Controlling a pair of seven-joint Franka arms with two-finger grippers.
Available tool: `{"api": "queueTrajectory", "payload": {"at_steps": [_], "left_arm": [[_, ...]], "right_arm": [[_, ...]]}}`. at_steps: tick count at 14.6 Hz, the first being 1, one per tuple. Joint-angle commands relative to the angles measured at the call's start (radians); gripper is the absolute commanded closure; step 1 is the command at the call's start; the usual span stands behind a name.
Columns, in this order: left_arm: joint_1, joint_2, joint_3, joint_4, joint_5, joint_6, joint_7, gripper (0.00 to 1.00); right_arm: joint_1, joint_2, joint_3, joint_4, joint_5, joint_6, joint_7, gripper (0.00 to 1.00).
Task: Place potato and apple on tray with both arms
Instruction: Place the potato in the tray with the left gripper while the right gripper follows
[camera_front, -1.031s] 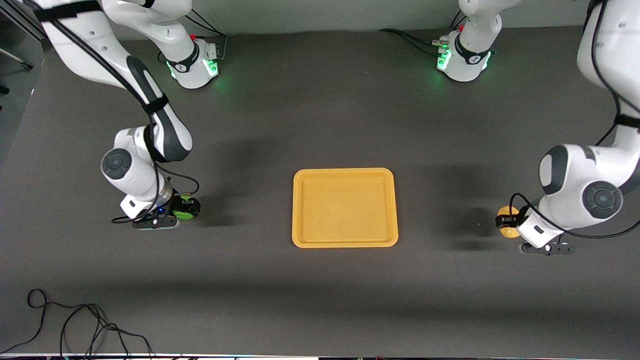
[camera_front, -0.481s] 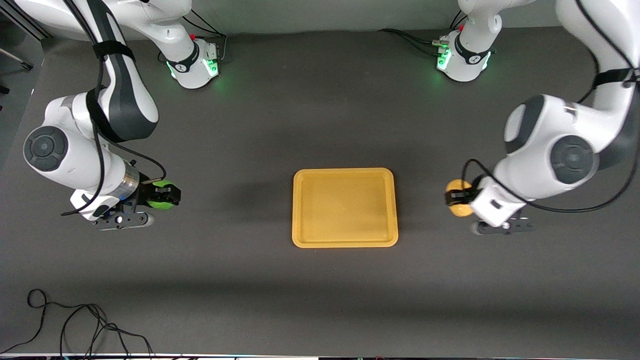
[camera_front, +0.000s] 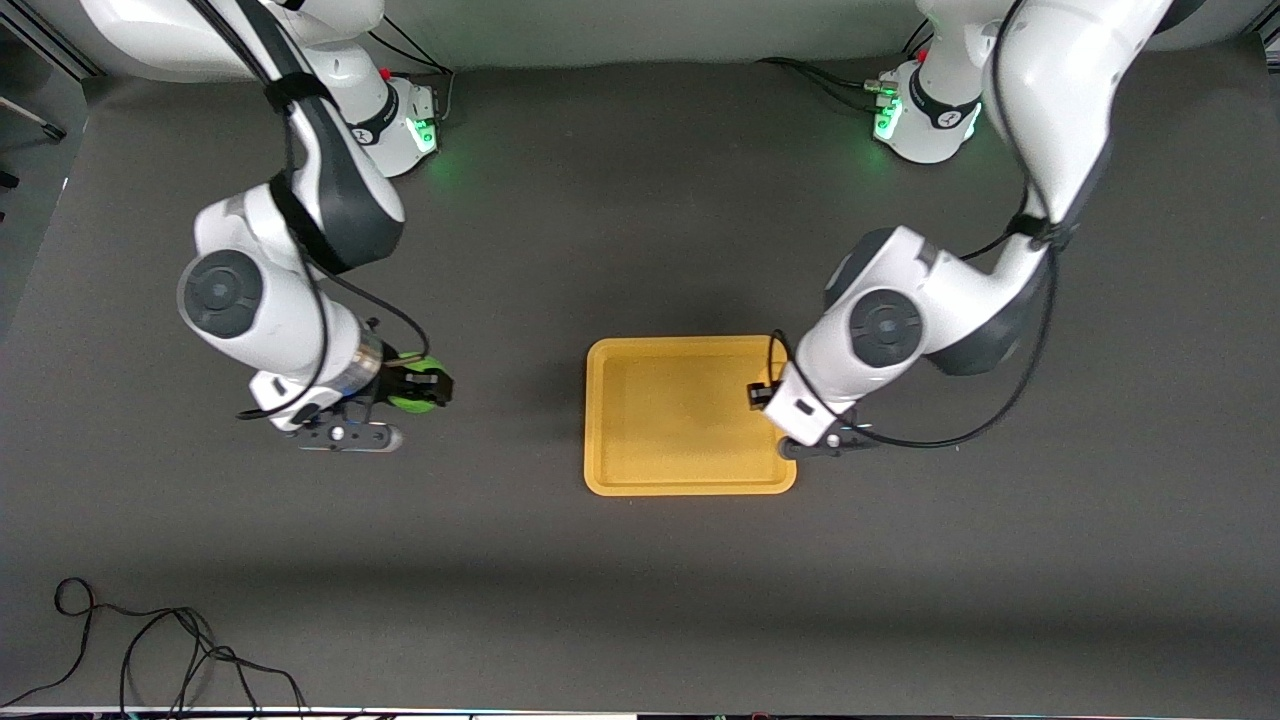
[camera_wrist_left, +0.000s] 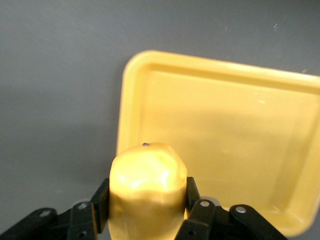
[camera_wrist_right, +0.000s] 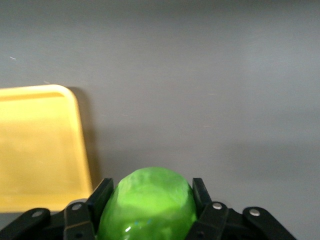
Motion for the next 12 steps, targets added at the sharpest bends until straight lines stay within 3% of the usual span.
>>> {"api": "queueTrajectory", "payload": {"at_steps": [1,6,7,9,12], "left_arm": [[-0.047,0.067,0.015,0.018,0.077,0.039,-0.076,0.46],[-0.052,0.100,0.030,-0.008,0.121,0.065,-0.077,0.41],[-0.052,0.101,0.030,-0.020,0.127,0.074,-0.076,0.35],[-0.052,0.108,0.032,-0.025,0.135,0.081,-0.074,0.00],[-0.050,0.104,0.032,-0.034,0.155,0.067,-0.074,0.00]], "right_arm": [[-0.004,0.108,0.067,0.082,0.008,0.047,0.115,0.73],[0.000,0.198,0.127,0.101,-0.001,0.193,0.218,0.73],[0.000,0.202,0.127,0.110,0.000,0.193,0.220,0.73],[0.010,0.211,0.129,0.110,-0.001,0.202,0.227,0.73],[0.023,0.232,0.132,0.114,-0.003,0.244,0.296,0.73]]}}
